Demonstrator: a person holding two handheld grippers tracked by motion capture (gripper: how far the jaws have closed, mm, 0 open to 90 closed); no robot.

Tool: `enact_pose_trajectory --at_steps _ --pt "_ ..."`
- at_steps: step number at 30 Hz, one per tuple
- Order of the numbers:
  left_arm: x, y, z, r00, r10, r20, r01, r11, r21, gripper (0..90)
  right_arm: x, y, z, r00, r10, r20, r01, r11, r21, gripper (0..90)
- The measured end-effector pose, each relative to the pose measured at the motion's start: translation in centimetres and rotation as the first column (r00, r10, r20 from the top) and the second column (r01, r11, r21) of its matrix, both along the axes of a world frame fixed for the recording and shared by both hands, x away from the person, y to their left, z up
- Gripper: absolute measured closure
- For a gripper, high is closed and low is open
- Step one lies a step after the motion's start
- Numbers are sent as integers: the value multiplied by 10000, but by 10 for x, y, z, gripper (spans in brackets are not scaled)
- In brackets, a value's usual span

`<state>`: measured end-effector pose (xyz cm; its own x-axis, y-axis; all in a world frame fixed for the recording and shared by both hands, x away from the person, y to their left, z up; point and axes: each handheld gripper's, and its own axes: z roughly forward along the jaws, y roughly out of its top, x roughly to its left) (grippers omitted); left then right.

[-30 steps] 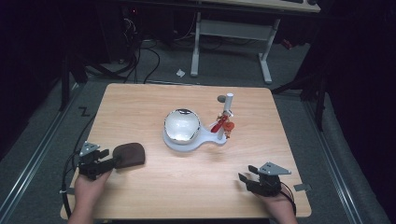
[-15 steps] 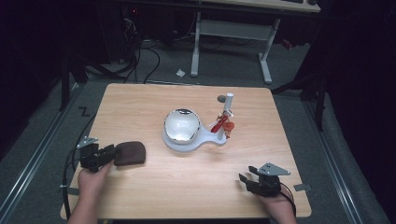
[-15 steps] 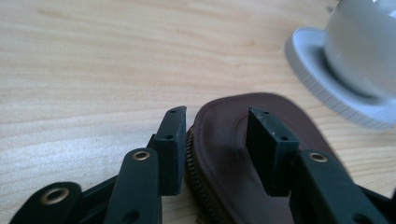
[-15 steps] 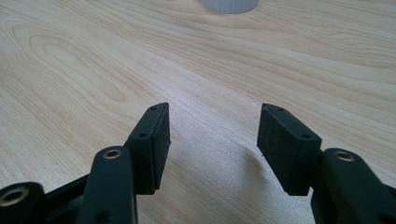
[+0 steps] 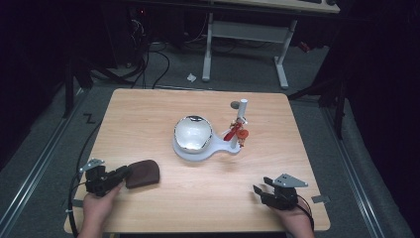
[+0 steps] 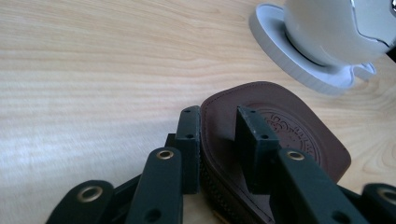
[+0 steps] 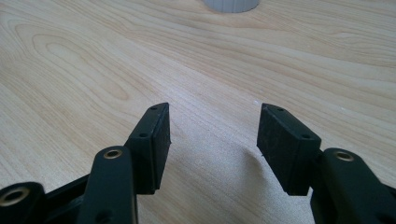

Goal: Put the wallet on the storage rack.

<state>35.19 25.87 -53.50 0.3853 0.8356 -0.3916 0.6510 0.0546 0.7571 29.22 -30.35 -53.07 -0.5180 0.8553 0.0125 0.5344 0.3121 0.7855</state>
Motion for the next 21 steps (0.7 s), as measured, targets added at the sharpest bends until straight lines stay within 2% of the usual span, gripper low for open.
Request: enact_pose_trajectory --at_steps 2,9,13,18,21 --pt "-3 -2 2 9999 -51 154 45 9993 377 826 0 0 0 10000 -5 15 5 10000 9 448" --pt "-6 -4 3 9992 -133 389 110 9982 590 853 -1 0 1 10000 -51 13 51 10000 12 448" --pt "-10 -6 4 9968 -112 794 54 9973 731 860 0 -1 0 10000 -61 1 61 10000 -25 451" --pt "-12 -7 6 9944 -209 1040 128 9968 785 864 1 -3 0 9999 -126 8 126 9999 38 453" --pt "-14 -7 12 9914 -263 1279 177 9975 677 865 1 -5 0 9999 -155 55 155 9999 22 454"
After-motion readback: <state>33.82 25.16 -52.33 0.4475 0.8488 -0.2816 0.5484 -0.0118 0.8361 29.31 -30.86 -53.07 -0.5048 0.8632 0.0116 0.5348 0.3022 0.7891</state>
